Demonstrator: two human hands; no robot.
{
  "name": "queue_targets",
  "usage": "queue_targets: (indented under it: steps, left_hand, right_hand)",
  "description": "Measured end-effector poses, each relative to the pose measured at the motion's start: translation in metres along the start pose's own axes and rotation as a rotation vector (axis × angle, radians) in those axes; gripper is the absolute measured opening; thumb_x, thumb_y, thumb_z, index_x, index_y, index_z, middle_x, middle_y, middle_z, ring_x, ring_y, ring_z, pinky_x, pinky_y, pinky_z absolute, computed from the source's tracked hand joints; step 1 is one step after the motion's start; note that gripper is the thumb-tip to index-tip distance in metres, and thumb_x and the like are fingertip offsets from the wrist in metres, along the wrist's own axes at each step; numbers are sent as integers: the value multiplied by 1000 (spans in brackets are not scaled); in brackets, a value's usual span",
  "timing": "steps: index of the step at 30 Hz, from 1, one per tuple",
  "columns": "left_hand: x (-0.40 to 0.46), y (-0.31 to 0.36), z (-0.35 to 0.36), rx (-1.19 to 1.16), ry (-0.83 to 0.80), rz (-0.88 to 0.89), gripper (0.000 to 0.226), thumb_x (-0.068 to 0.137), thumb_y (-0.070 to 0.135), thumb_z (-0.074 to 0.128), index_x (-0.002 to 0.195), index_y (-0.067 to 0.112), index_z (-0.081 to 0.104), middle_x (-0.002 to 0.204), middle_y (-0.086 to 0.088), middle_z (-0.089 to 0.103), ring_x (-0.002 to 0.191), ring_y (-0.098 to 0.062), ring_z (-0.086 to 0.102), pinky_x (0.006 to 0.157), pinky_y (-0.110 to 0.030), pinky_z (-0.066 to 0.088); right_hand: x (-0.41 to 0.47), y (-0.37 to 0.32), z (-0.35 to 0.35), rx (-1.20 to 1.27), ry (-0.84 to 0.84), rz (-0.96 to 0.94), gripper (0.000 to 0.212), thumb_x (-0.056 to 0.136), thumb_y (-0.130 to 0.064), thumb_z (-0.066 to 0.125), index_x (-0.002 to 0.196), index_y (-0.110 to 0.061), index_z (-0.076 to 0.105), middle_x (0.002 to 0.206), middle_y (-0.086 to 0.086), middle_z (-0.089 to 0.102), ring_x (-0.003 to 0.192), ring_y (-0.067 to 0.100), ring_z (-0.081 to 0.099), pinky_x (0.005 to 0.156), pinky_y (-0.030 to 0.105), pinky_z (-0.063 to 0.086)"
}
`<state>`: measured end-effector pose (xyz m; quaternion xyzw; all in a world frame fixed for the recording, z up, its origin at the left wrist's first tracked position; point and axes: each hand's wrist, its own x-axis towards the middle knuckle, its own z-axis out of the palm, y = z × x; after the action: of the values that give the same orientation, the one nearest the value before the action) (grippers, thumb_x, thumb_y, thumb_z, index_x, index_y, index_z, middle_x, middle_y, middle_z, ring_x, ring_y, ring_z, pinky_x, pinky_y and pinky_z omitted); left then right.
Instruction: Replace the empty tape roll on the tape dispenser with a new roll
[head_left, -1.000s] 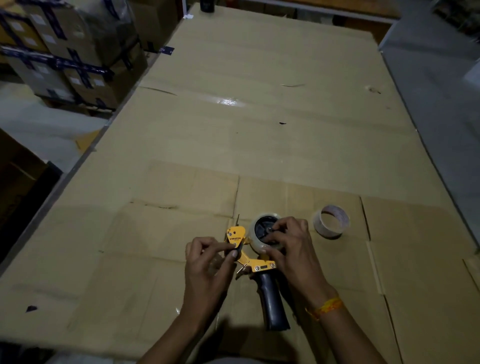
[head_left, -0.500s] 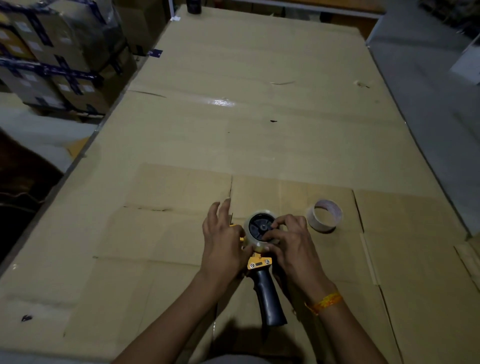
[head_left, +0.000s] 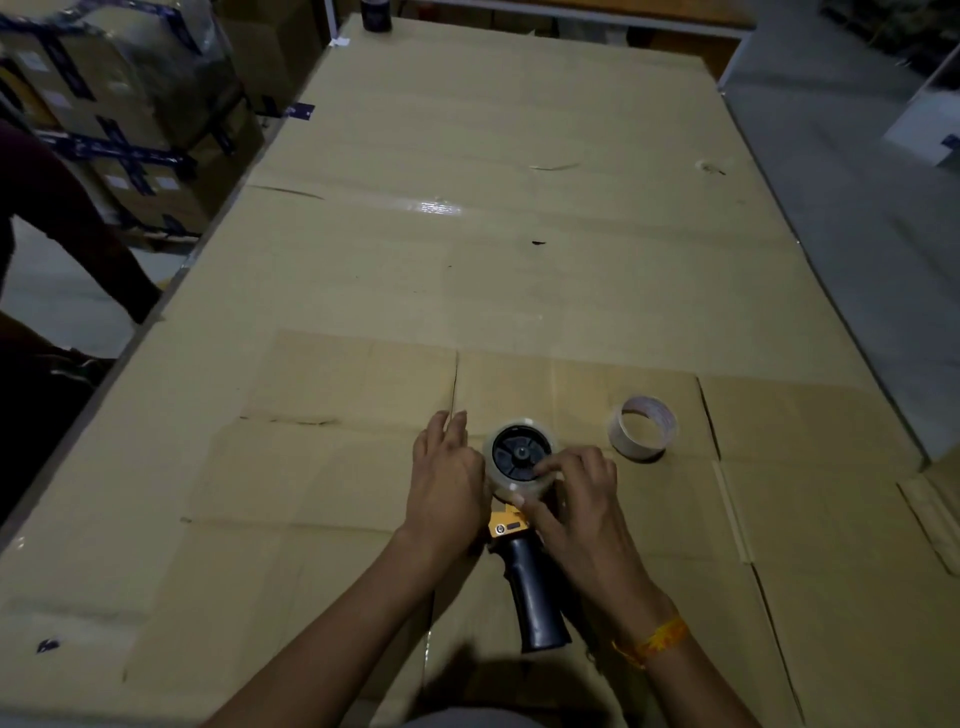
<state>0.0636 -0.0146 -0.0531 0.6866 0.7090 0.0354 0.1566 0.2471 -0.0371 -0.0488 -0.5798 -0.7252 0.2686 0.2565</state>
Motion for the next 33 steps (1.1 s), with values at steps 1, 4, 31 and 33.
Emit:
queue_targets:
  steps: [1, 4, 31, 33]
  left_hand:
    - [0, -3, 0, -16, -1, 10, 30, 99, 34, 66, 113, 12, 82, 178, -14, 28, 166, -36, 16, 129, -46, 22]
    - [1, -10, 0, -24, -15, 58, 29, 101, 36, 65, 103, 16, 85, 178, -11, 27, 166, -35, 14, 129, -47, 22]
    - [-33, -40, 26, -122, 258, 339, 24, 94, 35, 67, 93, 16, 82, 174, -3, 36, 166, -29, 18, 124, -49, 36]
    - [-37, -39, 25, -113, 252, 341, 25, 94, 35, 65, 92, 16, 82, 175, -3, 33, 167, -28, 17, 124, -48, 37]
  right_hand:
    - [-9, -3, 1, 81, -17, 57, 37, 94, -43, 80, 117, -30, 55, 121, -10, 43, 116, 1, 47, 88, 5, 42]
    - [-29, -7, 4, 122, -180, 214, 71, 80, -61, 85, 126, -35, 38, 125, -15, 36, 118, 0, 51, 91, 15, 47]
    - [-39, -23, 33, -209, -300, 342, 40, 106, -40, 58, 137, -24, 39, 122, 2, 72, 106, 26, 70, 73, 33, 40]
    - [-38, -22, 33, -214, -298, 335, 40, 106, -39, 59, 137, -24, 39, 121, 1, 72, 105, 25, 70, 74, 32, 40]
